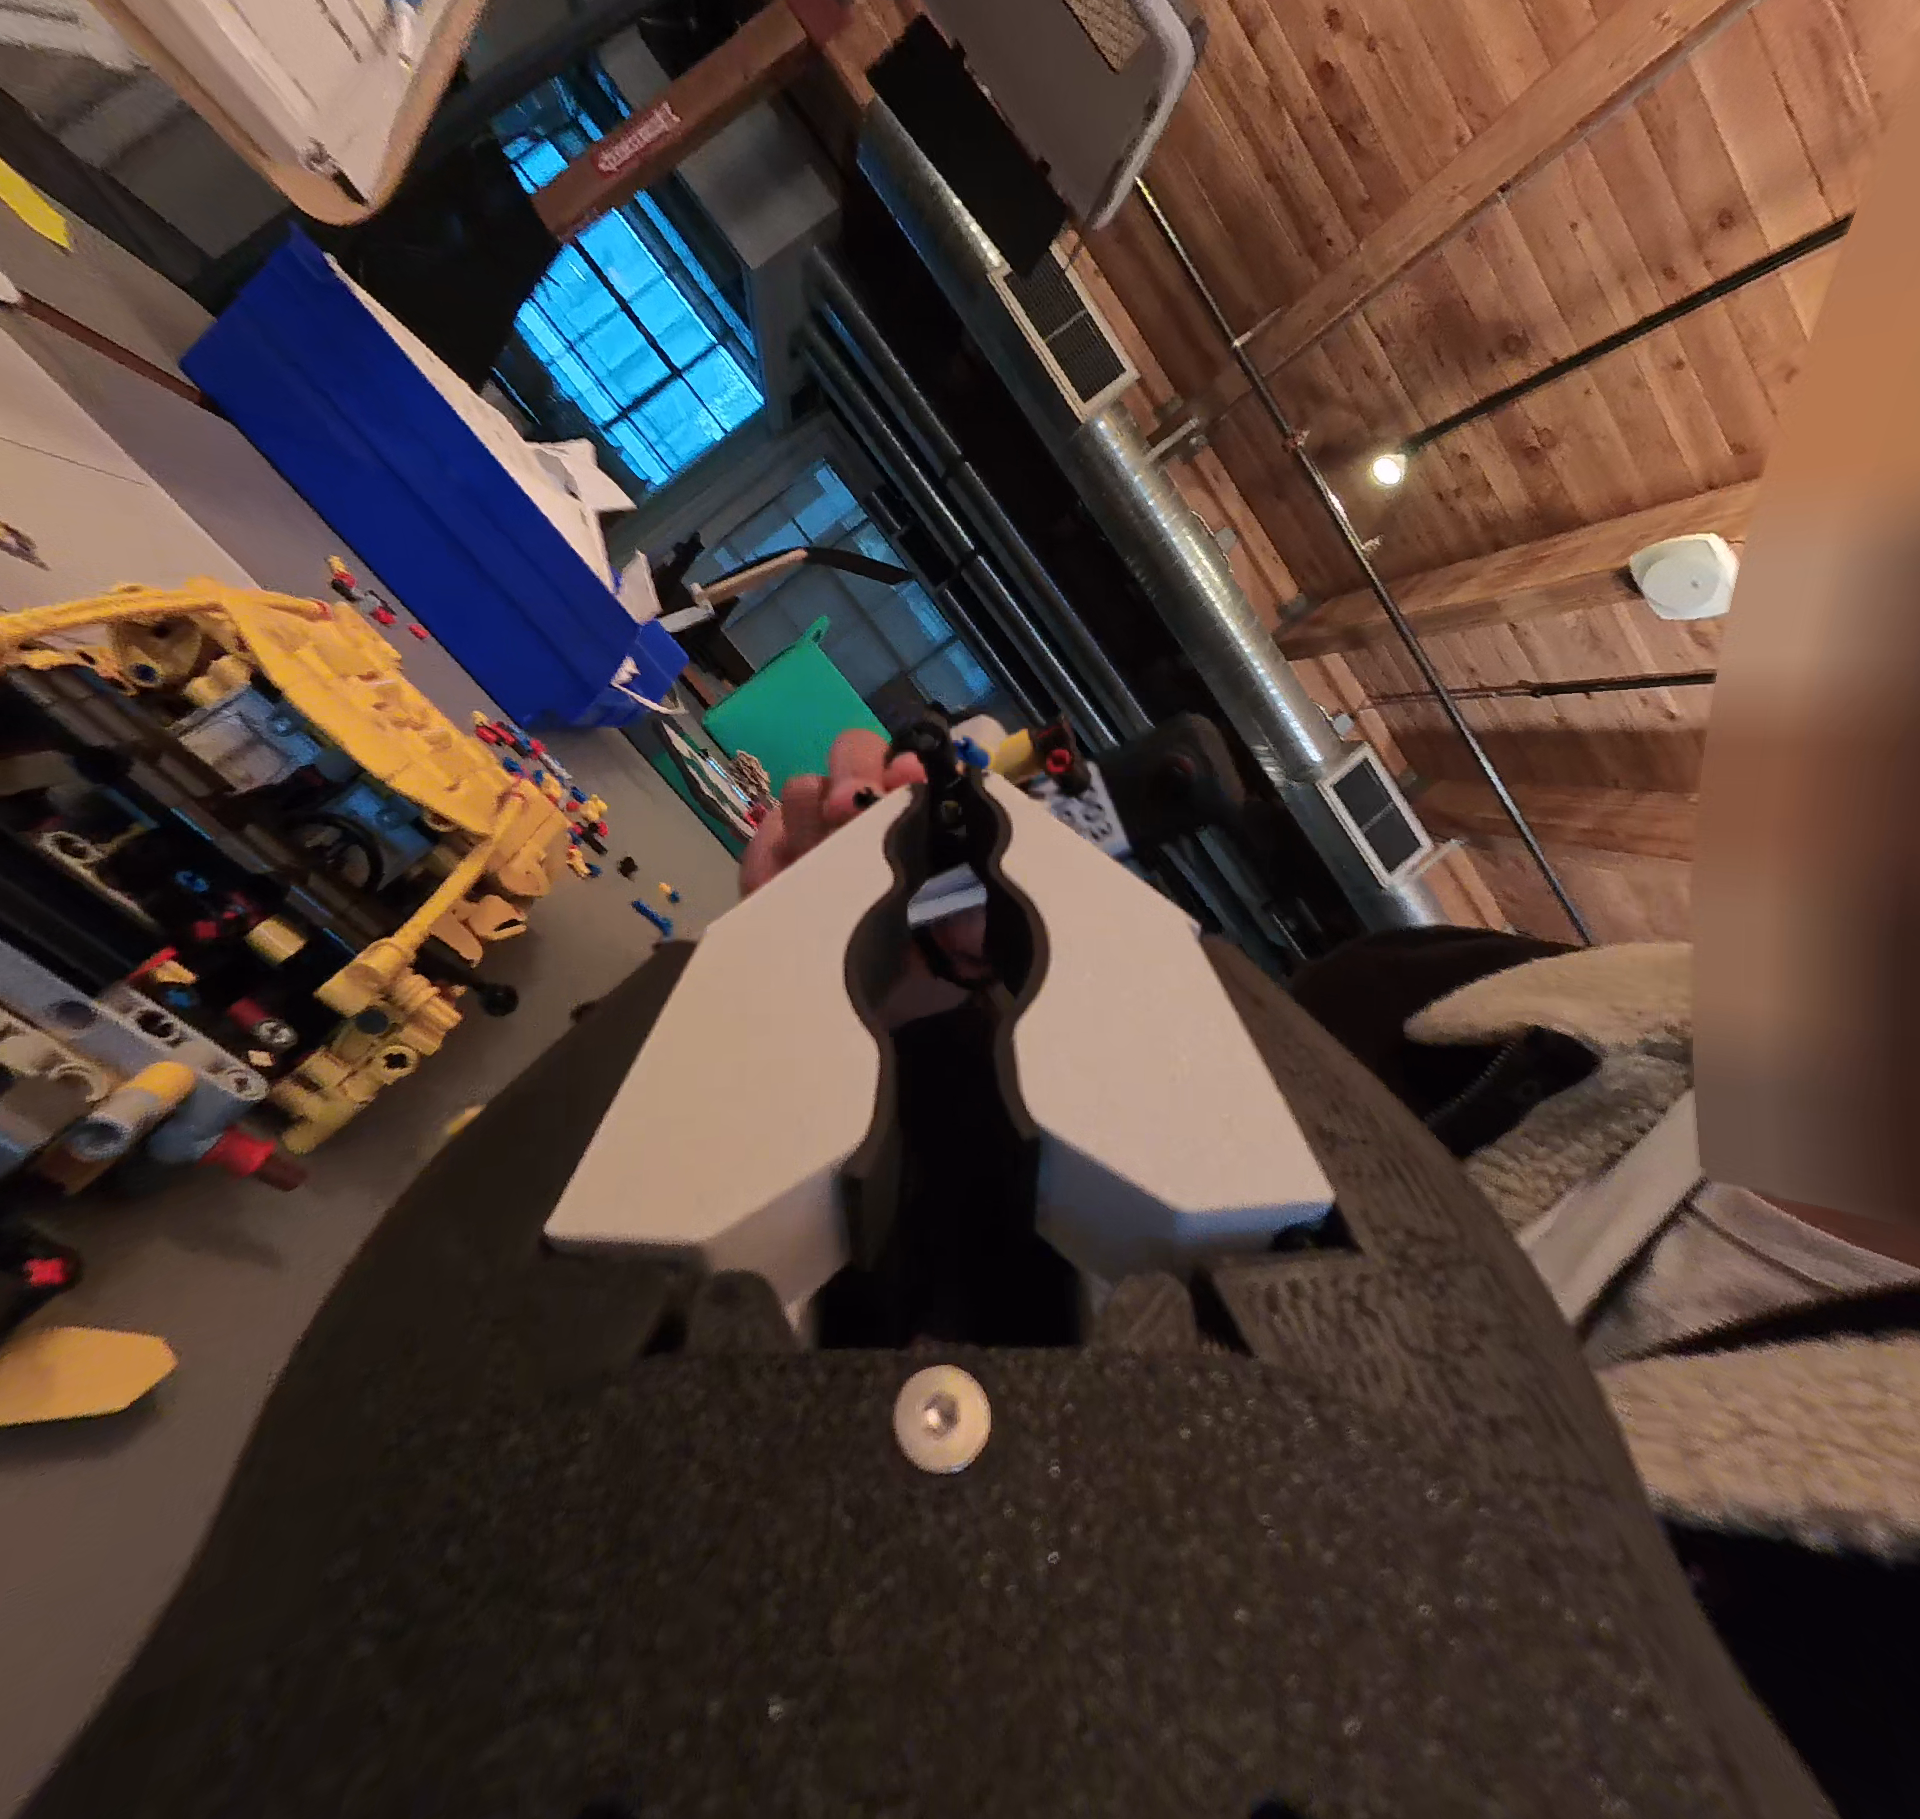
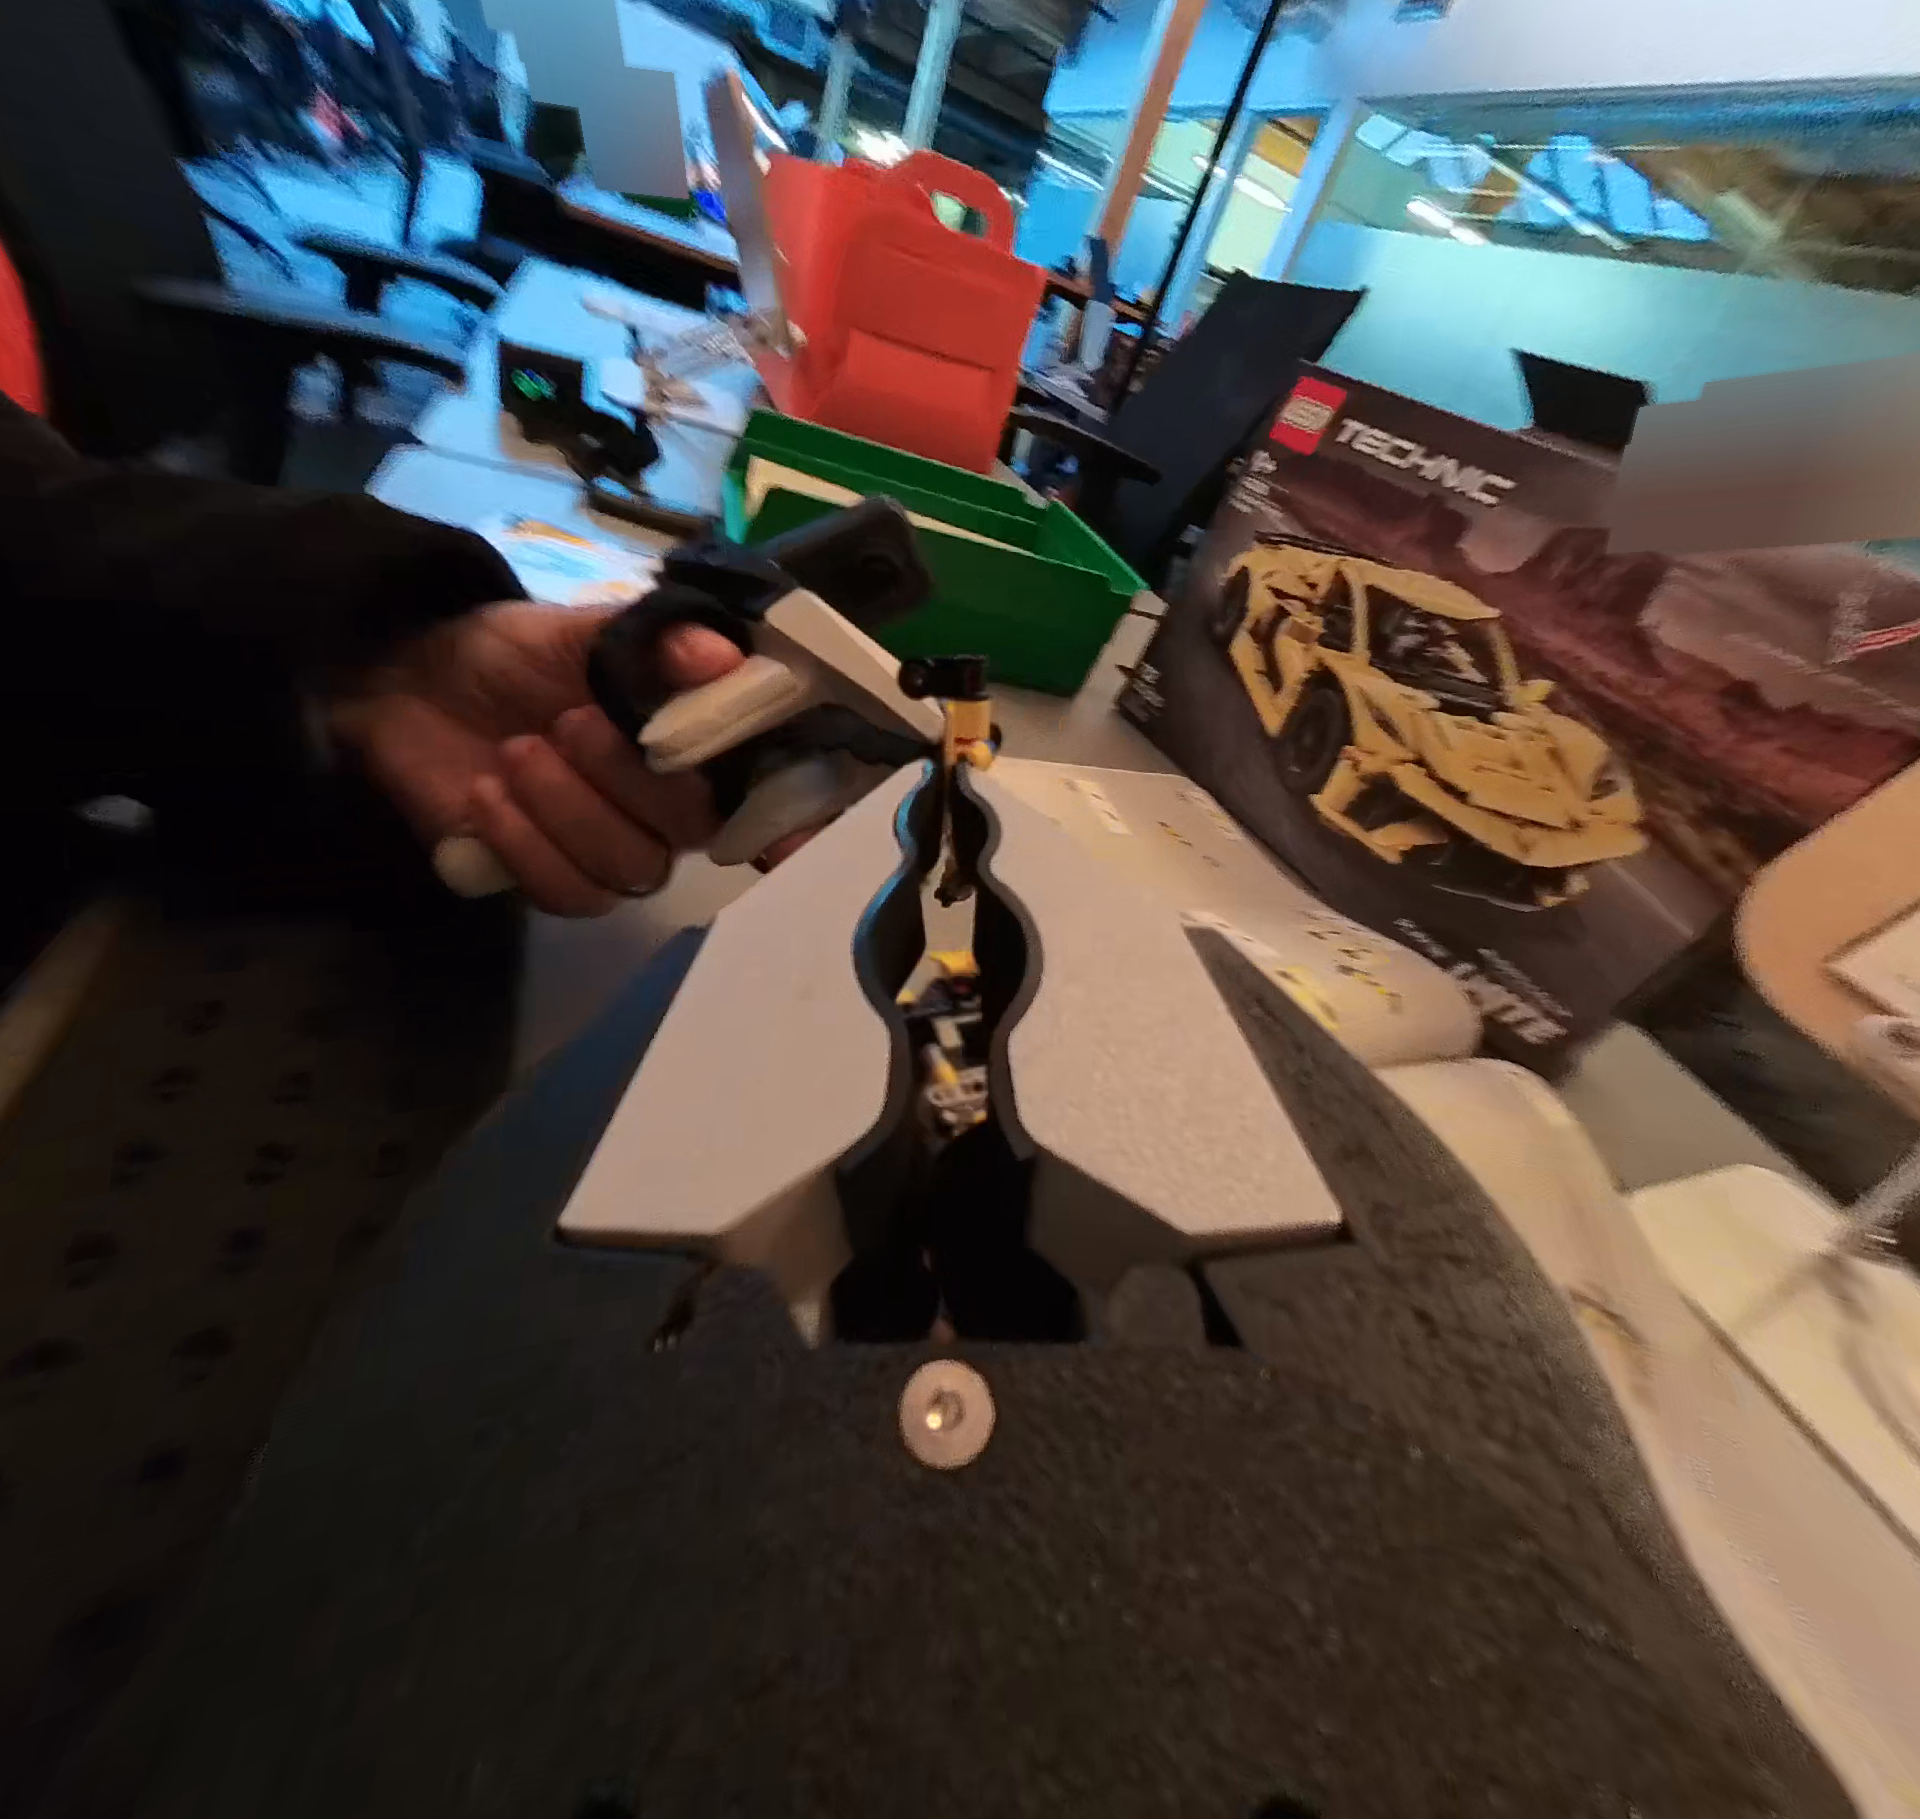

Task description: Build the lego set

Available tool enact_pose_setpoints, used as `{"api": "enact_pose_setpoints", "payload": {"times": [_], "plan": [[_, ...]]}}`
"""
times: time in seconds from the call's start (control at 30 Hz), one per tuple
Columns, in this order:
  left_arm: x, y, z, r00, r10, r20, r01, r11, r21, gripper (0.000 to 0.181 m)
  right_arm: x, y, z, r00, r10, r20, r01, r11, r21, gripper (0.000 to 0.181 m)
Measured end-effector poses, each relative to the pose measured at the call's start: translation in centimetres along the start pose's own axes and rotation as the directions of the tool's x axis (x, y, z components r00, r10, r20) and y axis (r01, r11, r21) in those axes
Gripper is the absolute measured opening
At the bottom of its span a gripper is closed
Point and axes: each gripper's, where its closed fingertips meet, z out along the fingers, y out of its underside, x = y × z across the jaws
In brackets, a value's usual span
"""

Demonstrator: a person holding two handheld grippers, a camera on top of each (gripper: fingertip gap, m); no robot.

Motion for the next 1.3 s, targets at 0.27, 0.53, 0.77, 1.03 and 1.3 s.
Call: {"api": "enact_pose_setpoints", "payload": {"times": [0.27,0.53,0.77,1.03,1.3], "plan": [[1.7,2.3,0.3,0.981,-0.139,-0.136,0.121,0.984,-0.129,0.006,-1.4,-0.2,-1.6,0.907,0.293,0.301,-0.303,0.953,-0.017,0.0],[0.9,3.3,0.2,0.97,-0.216,-0.114,0.194,0.964,-0.18,0.006,-2.9,0.6,-2.1,0.869,0.296,0.396,-0.286,0.954,-0.086,0.0],[0.7,3.8,0.3,0.969,-0.225,-0.099,0.201,0.957,-0.208,0.006,-3.2,1.0,-2.2,0.867,0.282,0.411,-0.26,0.959,-0.109,0.0],[-0.1,4.3,0.3,0.98,-0.191,-0.051,0.176,0.959,-0.221,0.006,-3.5,1.9,-2.4,0.874,0.245,0.419,-0.195,0.968,-0.158,0.0],[0.4,3.7,0.4,0.969,-0.226,-0.097,0.208,0.964,-0.169,0.005,-3.3,1.5,-1.9,0.892,0.22,0.394,-0.201,0.975,-0.09,0.0]]}}
